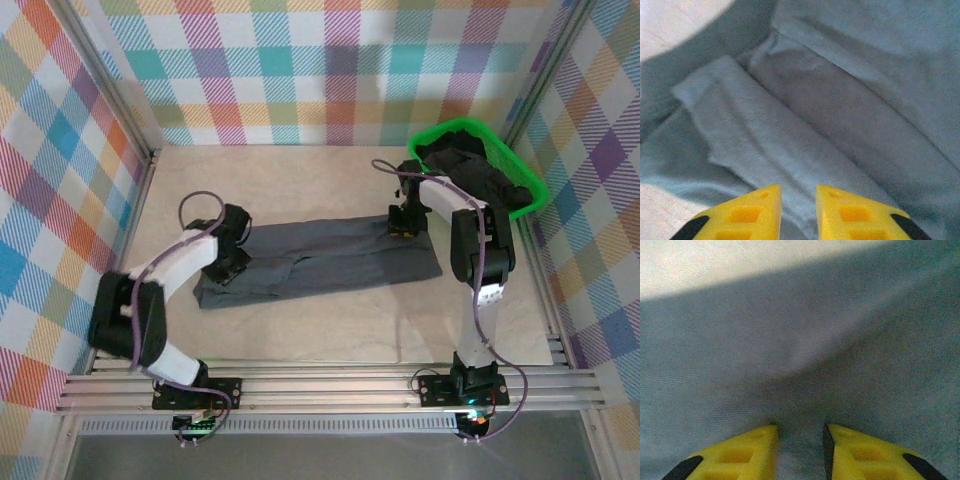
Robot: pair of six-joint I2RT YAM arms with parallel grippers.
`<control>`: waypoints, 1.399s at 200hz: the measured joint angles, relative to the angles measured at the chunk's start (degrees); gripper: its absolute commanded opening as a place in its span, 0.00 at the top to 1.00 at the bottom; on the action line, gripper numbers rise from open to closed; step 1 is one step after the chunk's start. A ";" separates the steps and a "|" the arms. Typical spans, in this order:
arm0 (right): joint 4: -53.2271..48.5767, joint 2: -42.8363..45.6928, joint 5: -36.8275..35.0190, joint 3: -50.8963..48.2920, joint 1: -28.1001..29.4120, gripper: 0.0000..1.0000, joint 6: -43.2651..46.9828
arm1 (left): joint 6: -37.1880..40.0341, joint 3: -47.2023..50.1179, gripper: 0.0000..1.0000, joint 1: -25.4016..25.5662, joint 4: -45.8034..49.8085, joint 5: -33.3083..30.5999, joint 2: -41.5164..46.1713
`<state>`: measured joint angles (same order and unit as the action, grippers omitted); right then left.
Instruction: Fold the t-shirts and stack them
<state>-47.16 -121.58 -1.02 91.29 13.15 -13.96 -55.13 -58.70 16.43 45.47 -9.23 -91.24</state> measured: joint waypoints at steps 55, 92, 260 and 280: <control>-0.70 3.43 -1.07 -6.01 0.33 0.68 -1.38 | 1.46 -14.27 0.75 -1.14 1.84 3.02 -18.29; -0.35 10.51 0.09 -16.68 3.43 0.68 -6.34 | 6.93 -42.21 0.75 -3.13 7.45 2.64 -35.95; 17.73 22.21 18.95 -31.76 31.30 0.54 -40.44 | 6.38 -98.25 0.51 4.96 -13.84 23.15 -71.30; 14.78 29.33 17.18 -31.85 30.97 0.51 -39.12 | 7.19 -98.09 0.46 4.74 -10.36 21.55 -68.30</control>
<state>-32.38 -92.25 16.16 59.44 44.12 -53.08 -47.94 -156.79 21.17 35.11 12.32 -159.54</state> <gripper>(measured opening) 0.468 0.512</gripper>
